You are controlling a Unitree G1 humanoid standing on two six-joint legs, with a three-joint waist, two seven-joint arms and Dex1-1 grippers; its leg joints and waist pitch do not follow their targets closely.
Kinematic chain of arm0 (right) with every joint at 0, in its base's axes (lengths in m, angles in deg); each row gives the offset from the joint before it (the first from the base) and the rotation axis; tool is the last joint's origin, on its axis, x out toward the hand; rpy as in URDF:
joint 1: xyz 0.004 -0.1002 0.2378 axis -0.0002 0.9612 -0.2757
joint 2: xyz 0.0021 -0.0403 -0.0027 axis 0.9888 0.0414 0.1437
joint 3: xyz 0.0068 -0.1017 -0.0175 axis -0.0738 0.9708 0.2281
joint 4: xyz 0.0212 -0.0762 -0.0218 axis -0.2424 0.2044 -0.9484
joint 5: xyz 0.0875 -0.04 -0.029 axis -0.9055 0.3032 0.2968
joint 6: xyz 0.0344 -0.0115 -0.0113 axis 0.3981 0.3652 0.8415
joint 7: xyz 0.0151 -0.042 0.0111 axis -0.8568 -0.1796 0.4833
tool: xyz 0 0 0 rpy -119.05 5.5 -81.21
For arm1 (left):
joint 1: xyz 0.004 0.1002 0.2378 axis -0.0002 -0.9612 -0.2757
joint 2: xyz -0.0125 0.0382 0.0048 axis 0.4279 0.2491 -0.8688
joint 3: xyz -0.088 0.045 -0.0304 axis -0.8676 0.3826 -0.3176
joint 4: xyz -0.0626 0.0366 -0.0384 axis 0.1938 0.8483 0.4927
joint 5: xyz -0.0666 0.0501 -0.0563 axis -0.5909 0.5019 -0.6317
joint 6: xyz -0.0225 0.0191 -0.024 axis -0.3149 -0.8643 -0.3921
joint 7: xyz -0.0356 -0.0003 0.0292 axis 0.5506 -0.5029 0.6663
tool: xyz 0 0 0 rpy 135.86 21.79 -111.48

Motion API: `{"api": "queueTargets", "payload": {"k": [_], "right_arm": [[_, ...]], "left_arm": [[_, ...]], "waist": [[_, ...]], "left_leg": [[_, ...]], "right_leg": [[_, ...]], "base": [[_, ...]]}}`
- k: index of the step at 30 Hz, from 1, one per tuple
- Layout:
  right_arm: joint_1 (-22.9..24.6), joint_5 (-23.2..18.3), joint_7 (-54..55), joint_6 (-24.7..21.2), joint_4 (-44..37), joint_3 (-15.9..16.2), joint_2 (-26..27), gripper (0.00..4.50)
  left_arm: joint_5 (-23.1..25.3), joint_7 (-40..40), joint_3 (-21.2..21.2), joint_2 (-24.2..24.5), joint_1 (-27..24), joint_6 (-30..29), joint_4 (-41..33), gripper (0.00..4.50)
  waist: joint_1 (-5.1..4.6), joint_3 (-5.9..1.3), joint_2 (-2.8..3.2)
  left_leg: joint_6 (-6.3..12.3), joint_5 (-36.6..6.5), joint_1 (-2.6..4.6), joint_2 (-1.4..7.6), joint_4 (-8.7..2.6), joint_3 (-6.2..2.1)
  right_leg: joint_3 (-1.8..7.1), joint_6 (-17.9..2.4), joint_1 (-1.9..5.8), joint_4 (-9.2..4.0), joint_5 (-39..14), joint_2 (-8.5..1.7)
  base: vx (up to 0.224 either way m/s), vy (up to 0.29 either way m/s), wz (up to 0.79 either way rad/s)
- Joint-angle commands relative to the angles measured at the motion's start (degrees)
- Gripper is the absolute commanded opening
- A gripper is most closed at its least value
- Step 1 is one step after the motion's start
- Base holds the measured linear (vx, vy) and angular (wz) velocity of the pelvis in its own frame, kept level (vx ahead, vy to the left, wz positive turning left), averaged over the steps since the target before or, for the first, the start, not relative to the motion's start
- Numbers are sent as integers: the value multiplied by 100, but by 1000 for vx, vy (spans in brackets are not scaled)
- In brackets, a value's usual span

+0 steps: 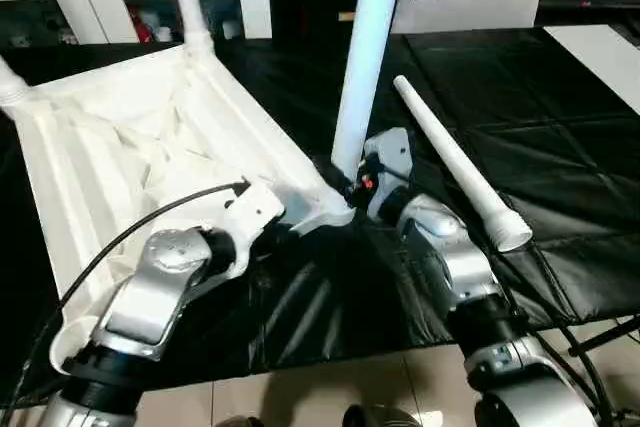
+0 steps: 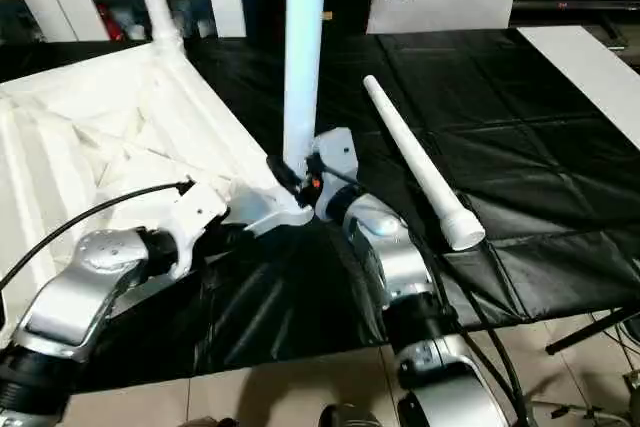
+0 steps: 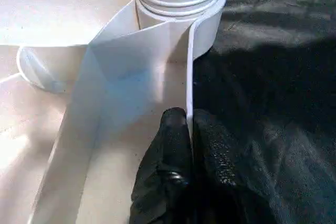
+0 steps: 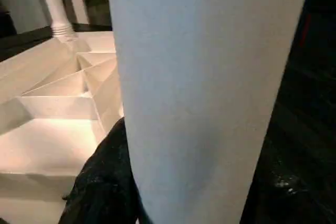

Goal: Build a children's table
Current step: Insert table leg to table base

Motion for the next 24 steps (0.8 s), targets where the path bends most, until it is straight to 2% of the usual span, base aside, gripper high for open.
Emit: {"api": "queueTargets", "payload": {"k": [1,5,6,8,10,11,12,13,14,19,20,21,24], "right_arm": [[227,111,223,-495,748,14,52,189],[166,-9,107,-609,885,-50,144,189],[155,-28,82,-625,901,-65,158,224],[137,-44,68,-635,923,-84,176,259],[94,-56,67,-635,978,-104,197,264],[57,-69,54,-644,1028,-115,212,279],[15,-68,21,-660,1091,-131,227,295],[15,-68,21,-660,1091,-131,227,295],[-3,-59,8,-657,1121,-141,233,315],[-25,-55,-48,-618,1194,-188,212,361],[22,-84,-127,-644,1118,-188,187,370],[104,-131,-261,-682,983,-178,153,370],[306,-228,-537,-787,660,-146,67,405]], "left_arm": [[-128,87,279,-136,6,-34,-325,0],[-30,60,300,-112,103,13,-186,0],[-44,68,303,-104,113,11,-184,0],[-60,82,304,-93,125,25,-175,0],[-88,93,303,-80,147,34,-151,0],[-103,103,307,-66,167,66,-128,0],[-126,129,293,-68,191,114,-89,0],[-126,129,293,-68,191,114,-89,0],[-129,135,285,-71,202,127,-71,0],[-166,227,299,-6,229,180,-10,0],[-168,233,291,12,235,203,21,0],[-180,244,277,37,247,229,62,0],[-199,280,246,89,273,293,150,0]], "waist": [[58,-204,36],[58,-214,39],[61,-212,38],[60,-224,40],[63,-257,51],[96,-280,49],[94,-281,55],[94,-280,55],[109,-293,69],[155,-330,52],[160,-357,70],[164,-344,64],[202,-362,62]], "left_leg": [[425,-861,-34,615,-441,-263],[382,-967,-31,608,-432,-267],[365,-1004,-21,613,-436,-269],[350,-980,-20,611,-429,-267],[370,-828,5,615,-411,-266],[378,-645,16,611,-383,-239],[460,-462,-23,604,-388,-241],[495,-420,-30,602,-382,-240],[530,-344,-5,601,-364,-229],[690,-56,-19,589,-319,-215],[704,5,-9,588,-307,-218],[773,43,-2,583,-304,-213],[865,157,8,592,-287,-209]], "right_leg": [[501,-1321,210,-397,-1383,-702],[500,-1291,225,-414,-1551,-716],[499,-1268,213,-422,-1606,-709],[501,-1269,219,-411,-1558,-709],[506,-1366,222,-386,-1323,-703],[504,-1436,226,-345,-970,-700],[488,-1492,253,-294,-674,-680],[481,-1502,260,-294,-613,-687],[482,-1547,260,-287,-497,-692],[470,-1630,298,-222,-66,-696],[466,-1642,309,-196,23,-692],[459,-1635,294,-200,87,-671],[456,-1660,300,-167,270,-684]], "base": [[0,0,0],[0,0,0],[0,0,0],[0,0,0],[0,0,0],[0,0,0],[0,0,0],[0,0,0],[0,0,0],[0,0,0],[0,0,0],[0,0,0],[0,0,0]]}}
